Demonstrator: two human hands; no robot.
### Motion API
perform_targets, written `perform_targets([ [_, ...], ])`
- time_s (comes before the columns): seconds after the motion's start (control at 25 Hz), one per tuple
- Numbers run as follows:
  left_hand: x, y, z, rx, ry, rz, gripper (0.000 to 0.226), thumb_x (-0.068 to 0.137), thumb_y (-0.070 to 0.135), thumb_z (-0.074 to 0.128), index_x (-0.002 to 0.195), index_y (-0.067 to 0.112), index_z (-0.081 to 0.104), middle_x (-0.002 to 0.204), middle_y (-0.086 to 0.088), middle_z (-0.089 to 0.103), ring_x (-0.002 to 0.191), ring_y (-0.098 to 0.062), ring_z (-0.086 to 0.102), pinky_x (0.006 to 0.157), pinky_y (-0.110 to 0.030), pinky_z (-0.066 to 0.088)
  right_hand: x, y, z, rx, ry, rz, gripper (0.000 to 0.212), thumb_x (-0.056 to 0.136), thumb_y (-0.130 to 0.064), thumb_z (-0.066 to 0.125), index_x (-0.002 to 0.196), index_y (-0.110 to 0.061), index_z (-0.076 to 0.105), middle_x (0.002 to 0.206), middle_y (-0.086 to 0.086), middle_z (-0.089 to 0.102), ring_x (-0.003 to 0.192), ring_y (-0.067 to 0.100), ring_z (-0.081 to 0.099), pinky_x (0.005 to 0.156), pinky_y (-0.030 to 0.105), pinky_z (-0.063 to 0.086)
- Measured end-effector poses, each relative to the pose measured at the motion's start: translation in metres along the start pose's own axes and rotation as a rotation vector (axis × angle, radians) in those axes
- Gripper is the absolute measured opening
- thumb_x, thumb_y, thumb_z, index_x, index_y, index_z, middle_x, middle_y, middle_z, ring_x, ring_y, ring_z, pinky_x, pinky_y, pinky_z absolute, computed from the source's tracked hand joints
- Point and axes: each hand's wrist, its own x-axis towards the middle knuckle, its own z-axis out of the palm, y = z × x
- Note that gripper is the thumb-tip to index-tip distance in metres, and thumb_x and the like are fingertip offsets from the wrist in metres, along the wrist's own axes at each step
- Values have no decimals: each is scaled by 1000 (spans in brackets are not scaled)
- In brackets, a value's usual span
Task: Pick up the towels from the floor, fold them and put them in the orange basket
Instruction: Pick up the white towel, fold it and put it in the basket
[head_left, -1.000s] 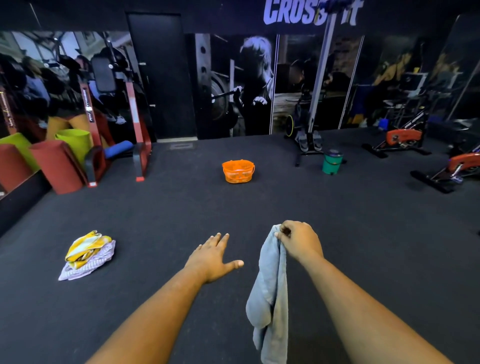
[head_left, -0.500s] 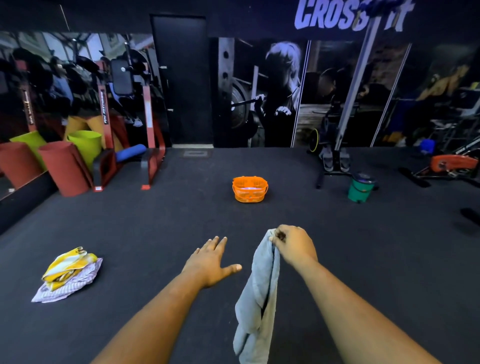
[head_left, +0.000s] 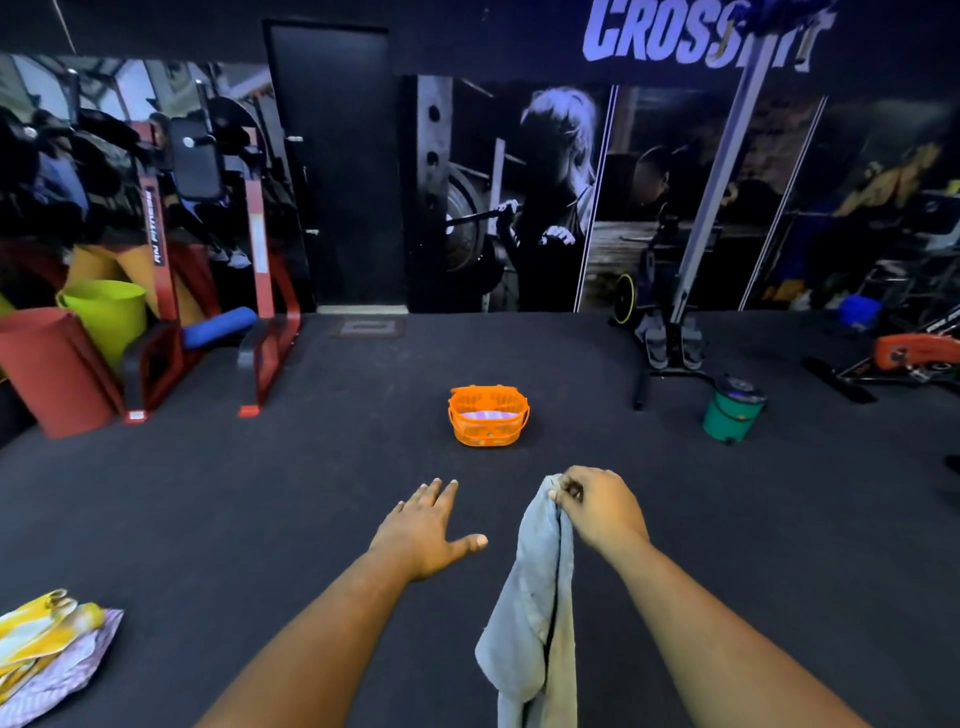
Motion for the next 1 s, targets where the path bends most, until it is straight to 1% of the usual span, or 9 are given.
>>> perform_targets([
  [0.16,95,-2,-19,0,-32,0,106,85,85,39,163,27,-4,171,-1,-3,158,-18,-1,127,-44,13,91,22,11,7,-7,52,22,92,-40,66,74,-29,58,76,-11,62,85,7,55,70,36,54],
  [0.24,143,0,-28,15,-40,1,105,85,84,39,163,27,-4,171,-1,-3,158,-18,-1,127,-44,12,140,37,19,68,-4,65,22,91,-39,67,73,-29,60,76,-11,64,80,7,59,70,38,56],
  [0.36,214,3,-35,7,-23,-31,106,85,84,41,163,27,-3,171,-1,-2,158,-18,0,127,-43,13,216,60,34,212,-22,52,19,91,-37,70,75,-27,63,77,-11,67,74,5,63,69,36,56],
  [0.4,234,4,-36,-3,-25,-45,108,83,86,39,163,27,-2,171,-1,-2,158,-18,0,127,-42,13,238,66,39,256,-40,38,20,91,-37,70,76,-26,64,77,-11,68,74,5,64,69,36,55],
  [0.52,298,10,-45,-22,-20,-101,119,69,94,26,163,27,-2,171,-2,-1,158,-18,1,127,-41,14,318,88,52,351,-96,-18,20,89,-38,73,75,-27,64,78,-12,70,75,5,66,71,36,57],
  [0.68,373,20,-56,-60,1,-155,104,86,82,42,163,27,-1,171,-1,-1,158,-17,1,127,-41,14,412,106,56,424,-146,-63,16,89,-33,75,76,-28,66,79,-12,71,77,5,67,73,35,57],
  [0.84,445,23,-63,-101,1,-186,103,87,82,43,163,27,0,171,-1,-1,157,-17,0,127,-41,14,485,112,61,413,-166,-103,19,89,-34,74,75,-27,65,78,-13,70,75,5,66,71,33,55],
  [0.92,486,20,-68,-128,3,-190,104,86,82,43,163,27,0,171,-1,-1,157,-17,0,127,-42,15,524,112,63,445,-167,-110,17,90,-32,74,76,-26,67,80,-13,71,77,2,66,70,27,54],
  [1.0,528,18,-72,-164,13,-167,102,87,80,44,163,26,4,171,-1,3,157,-18,5,126,-40,17,559,109,66,566,-188,-135,13,90,-23,76,79,-21,68,81,-13,70,75,-1,63,72,21,49],
])
